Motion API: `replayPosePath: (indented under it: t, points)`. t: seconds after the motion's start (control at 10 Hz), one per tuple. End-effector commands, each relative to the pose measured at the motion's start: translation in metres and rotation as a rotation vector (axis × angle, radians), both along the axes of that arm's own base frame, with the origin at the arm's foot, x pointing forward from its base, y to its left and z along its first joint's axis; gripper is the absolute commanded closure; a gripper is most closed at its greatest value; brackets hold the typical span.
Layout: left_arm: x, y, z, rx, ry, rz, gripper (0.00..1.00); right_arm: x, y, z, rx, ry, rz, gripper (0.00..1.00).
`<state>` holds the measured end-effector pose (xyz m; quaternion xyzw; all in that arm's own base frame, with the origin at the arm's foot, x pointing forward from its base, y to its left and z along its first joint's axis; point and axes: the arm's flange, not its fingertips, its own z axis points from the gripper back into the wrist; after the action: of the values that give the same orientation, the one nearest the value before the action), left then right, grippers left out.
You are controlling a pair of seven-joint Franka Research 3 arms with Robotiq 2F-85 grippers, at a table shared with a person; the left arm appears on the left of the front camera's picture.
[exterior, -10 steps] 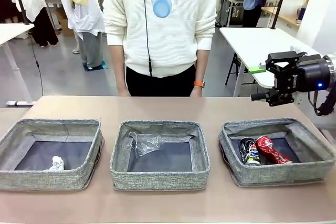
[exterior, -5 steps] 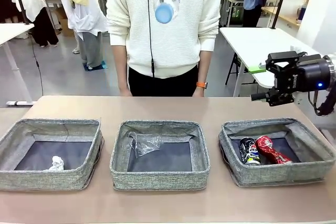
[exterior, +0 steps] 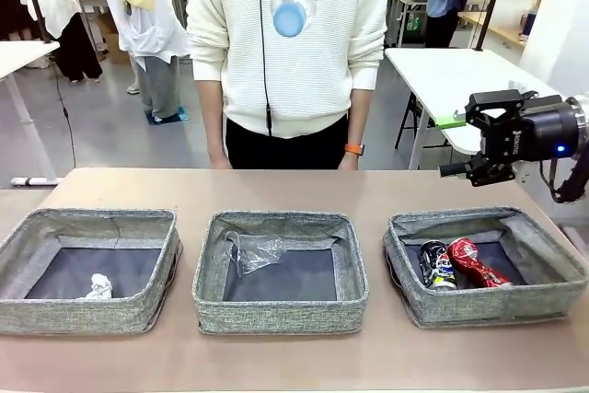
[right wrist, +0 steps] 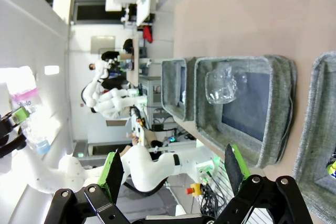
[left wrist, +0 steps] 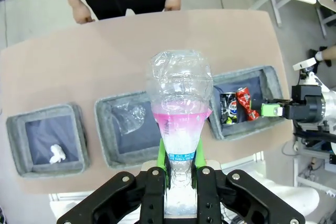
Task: Sort the waste into the appropriate baskets.
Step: Place the picked waste into the Fabric basket indicated by the person.
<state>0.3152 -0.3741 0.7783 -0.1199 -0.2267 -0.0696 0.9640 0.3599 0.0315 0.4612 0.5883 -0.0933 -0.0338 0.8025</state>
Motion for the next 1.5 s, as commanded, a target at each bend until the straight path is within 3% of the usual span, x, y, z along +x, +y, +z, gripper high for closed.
replayPosePath:
  t: [0.0, 1.4]
  points:
    - [-0.0009, 0.0044, 0.0007, -0.001, -0.018, 0.01, 0.8, 0.0013, 0.0006, 0.005, 0.013, 0.016, -0.005, 0.0]
    - [-0.0009, 0.0044, 0.0007, -0.001, -0.018, 0.01, 0.8, 0.0013, 0.0006, 0.005, 0.013, 0.016, -0.005, 0.0]
